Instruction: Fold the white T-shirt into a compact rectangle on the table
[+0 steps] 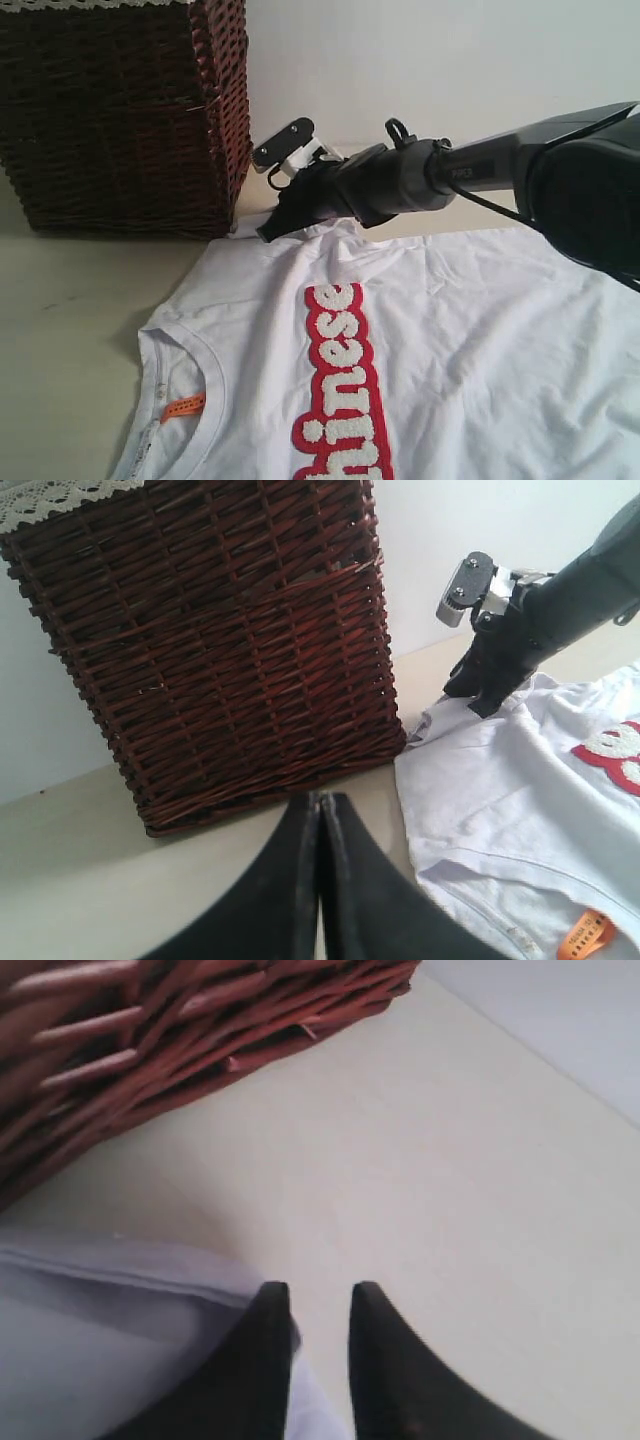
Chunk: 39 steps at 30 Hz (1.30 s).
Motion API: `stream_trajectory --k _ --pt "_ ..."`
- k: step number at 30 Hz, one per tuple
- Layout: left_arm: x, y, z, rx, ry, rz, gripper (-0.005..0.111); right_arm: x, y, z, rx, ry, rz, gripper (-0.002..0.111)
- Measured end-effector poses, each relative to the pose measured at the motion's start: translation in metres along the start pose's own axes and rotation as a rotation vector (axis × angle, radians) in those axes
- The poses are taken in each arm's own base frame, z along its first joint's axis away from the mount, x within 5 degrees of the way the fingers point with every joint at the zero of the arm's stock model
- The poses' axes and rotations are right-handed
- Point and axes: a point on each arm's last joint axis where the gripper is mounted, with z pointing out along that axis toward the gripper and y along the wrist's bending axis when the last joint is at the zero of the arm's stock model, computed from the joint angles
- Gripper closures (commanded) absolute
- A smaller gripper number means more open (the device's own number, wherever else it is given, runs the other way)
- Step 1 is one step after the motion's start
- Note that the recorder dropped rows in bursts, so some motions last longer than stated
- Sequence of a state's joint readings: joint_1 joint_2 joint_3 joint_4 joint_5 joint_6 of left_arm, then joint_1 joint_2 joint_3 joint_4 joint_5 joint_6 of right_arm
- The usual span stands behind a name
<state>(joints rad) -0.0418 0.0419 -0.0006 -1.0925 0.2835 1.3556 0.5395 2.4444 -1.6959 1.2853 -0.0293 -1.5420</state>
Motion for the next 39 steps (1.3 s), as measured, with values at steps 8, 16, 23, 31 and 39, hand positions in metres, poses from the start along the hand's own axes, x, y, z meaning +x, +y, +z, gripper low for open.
stream_trajectory --k 8,16,23,31,39 --pt "0.000 0.000 0.000 0.000 0.000 0.000 0.107 -0.002 -0.033 -0.001 0.158 -0.018 -0.008 0.108" --pt "0.000 0.000 0.000 0.000 0.000 0.000 0.107 -0.001 -0.055 -0.004 0.130 -0.023 0.016 0.108" --pt "0.000 0.000 0.000 0.000 0.000 0.000 0.107 -0.017 -0.006 -0.035 -0.515 0.004 -0.162 0.108" --pt "0.000 0.000 0.000 0.000 0.000 0.000 0.107 0.024 0.020 -0.041 -0.740 0.312 -0.311 0.108" --pt "0.000 0.000 0.000 0.000 0.000 0.000 0.107 0.043 0.026 -0.060 -0.889 0.414 -0.389 0.108"
